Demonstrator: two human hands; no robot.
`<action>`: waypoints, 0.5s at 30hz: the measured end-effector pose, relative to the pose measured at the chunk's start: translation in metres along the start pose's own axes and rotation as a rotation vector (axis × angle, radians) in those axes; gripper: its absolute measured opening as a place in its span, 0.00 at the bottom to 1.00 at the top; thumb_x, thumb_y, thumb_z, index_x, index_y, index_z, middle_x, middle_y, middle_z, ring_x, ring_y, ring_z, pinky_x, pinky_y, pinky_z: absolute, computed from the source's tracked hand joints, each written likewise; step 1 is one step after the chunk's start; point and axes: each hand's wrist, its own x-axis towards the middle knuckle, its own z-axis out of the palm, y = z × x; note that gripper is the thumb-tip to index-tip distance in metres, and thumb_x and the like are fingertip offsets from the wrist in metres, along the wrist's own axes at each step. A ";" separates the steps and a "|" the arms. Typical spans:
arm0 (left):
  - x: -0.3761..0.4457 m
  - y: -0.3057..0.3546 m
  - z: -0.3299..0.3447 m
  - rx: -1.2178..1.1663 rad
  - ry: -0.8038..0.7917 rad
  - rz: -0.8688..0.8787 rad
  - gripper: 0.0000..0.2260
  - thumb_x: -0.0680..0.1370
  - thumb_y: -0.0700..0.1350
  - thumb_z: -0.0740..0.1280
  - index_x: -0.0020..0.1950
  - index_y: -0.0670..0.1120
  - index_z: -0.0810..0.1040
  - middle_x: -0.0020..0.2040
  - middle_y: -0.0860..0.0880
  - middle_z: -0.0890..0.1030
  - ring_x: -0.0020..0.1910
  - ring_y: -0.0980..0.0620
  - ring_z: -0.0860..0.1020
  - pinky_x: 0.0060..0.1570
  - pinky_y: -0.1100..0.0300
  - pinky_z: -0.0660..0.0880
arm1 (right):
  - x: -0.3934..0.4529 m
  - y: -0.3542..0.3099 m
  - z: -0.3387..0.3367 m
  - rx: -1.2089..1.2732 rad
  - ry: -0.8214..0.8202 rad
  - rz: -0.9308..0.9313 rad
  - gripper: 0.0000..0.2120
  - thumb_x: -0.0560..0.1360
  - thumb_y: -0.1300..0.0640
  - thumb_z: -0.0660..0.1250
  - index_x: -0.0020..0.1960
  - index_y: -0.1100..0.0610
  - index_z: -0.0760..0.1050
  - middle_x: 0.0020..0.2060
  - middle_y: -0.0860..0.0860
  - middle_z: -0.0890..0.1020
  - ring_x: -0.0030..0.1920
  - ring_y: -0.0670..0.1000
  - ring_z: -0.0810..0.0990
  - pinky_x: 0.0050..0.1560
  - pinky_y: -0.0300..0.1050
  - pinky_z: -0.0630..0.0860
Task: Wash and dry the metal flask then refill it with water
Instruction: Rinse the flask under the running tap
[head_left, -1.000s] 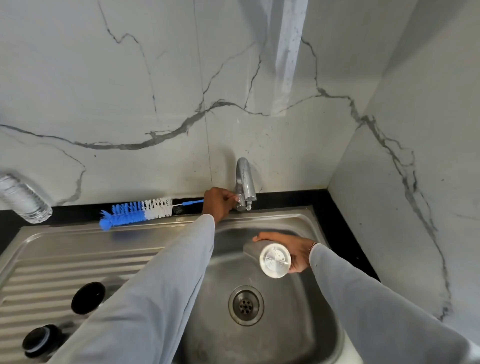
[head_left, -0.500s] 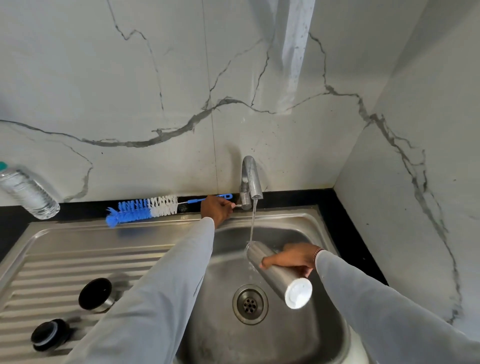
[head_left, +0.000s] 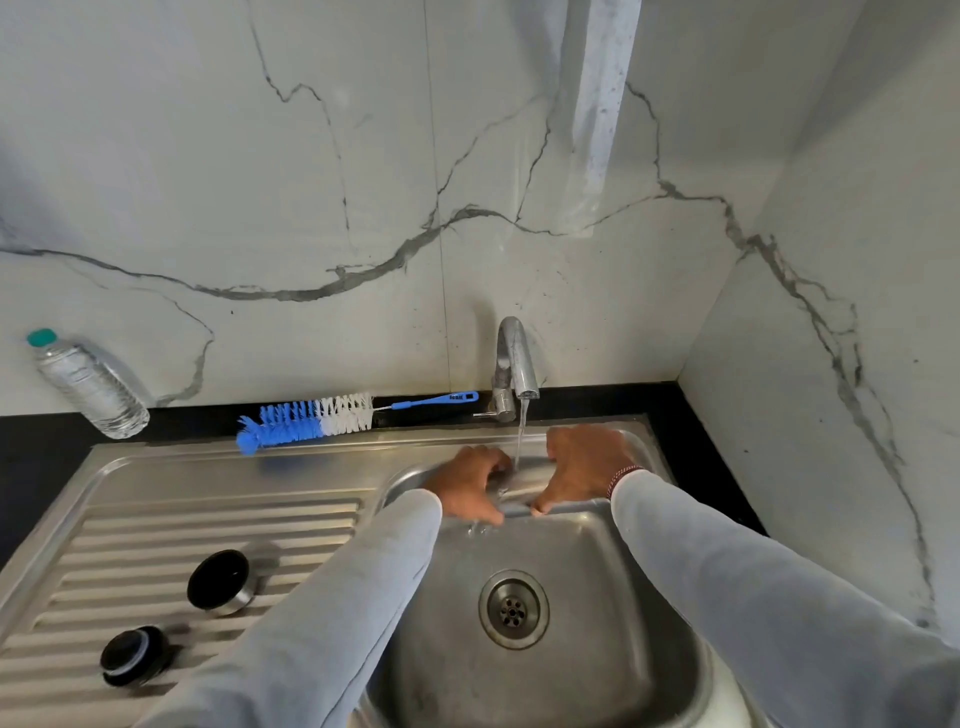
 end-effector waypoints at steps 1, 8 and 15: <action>-0.006 -0.001 0.006 0.140 -0.019 0.051 0.36 0.65 0.51 0.82 0.70 0.50 0.72 0.63 0.50 0.76 0.61 0.49 0.75 0.60 0.54 0.76 | 0.003 -0.003 0.000 0.000 0.025 -0.013 0.37 0.55 0.28 0.75 0.56 0.49 0.75 0.49 0.47 0.82 0.49 0.53 0.81 0.51 0.48 0.78; -0.005 -0.005 0.017 0.243 0.240 0.048 0.31 0.67 0.65 0.77 0.63 0.51 0.76 0.59 0.50 0.82 0.56 0.47 0.80 0.51 0.52 0.78 | 0.014 -0.010 0.001 0.208 0.056 -0.077 0.35 0.54 0.34 0.80 0.55 0.48 0.74 0.49 0.47 0.79 0.50 0.52 0.80 0.52 0.50 0.79; -0.012 -0.028 0.028 -0.060 0.223 0.013 0.31 0.64 0.61 0.81 0.62 0.51 0.80 0.54 0.51 0.85 0.49 0.49 0.82 0.51 0.53 0.80 | 0.007 0.026 0.005 0.708 0.080 -0.072 0.37 0.55 0.41 0.85 0.60 0.44 0.76 0.53 0.40 0.81 0.54 0.43 0.80 0.50 0.36 0.75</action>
